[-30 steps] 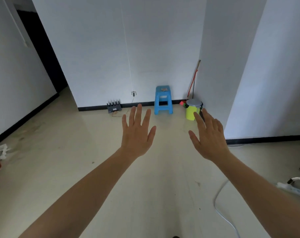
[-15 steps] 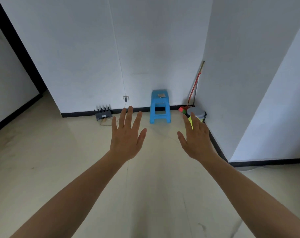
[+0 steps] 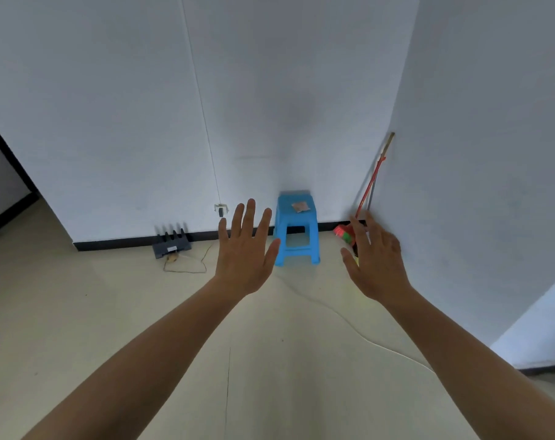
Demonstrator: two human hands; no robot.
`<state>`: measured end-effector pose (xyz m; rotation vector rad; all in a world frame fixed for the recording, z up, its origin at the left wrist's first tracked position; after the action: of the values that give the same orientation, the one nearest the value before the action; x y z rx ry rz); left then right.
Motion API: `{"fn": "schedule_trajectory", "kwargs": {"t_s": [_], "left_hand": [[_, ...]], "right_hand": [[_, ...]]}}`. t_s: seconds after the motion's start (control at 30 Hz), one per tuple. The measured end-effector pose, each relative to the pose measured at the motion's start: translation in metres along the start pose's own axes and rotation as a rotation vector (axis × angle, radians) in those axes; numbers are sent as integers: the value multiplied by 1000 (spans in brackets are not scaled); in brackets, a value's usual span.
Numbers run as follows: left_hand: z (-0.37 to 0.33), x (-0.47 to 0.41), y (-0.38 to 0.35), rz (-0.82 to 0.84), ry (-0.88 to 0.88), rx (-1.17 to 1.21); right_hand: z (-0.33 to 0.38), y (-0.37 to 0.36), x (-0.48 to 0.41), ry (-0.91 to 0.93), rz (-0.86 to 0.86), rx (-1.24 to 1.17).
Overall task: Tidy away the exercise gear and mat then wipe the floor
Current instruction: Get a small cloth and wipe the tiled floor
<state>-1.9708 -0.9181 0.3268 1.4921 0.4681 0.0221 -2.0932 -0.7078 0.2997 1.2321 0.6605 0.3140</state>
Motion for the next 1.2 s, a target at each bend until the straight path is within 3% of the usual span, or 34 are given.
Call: {"fn": "schedule_trajectory", "kwargs": {"t_s": [0.2, 0.37, 0.57, 0.7, 0.9, 1.2], "left_hand": [[17, -165, -96, 65, -50, -11], [26, -325, -174, 126, -63, -50], [57, -491, -208, 149, -80, -94], [91, -574, -243, 146, -62, -68], [133, -709, -352, 260, -58, -43], [175, -912, -519, 489, -123, 101]], "right_hand": [[-60, -79, -152, -68, 3, -35], [-116, -151, -303, -94, 102, 14], [-159, -184, -479, -144, 181, 20], [-162, -217, -572, -69, 222, 48], [-184, -316, -705, -88, 307, 75], [-226, -475, -892, -173, 565, 106]]}}
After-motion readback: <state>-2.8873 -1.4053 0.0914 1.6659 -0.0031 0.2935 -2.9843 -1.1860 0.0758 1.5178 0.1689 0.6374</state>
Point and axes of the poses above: each hand's wrist, its own x-axis away from the middle knuckle, its own y-axis out of the back of the hand, z = x × y, the point moved 10 cm from there along -x, towards the middle knuckle, and after that the axes turned 7 degrees about z, right-handed, at the moved point
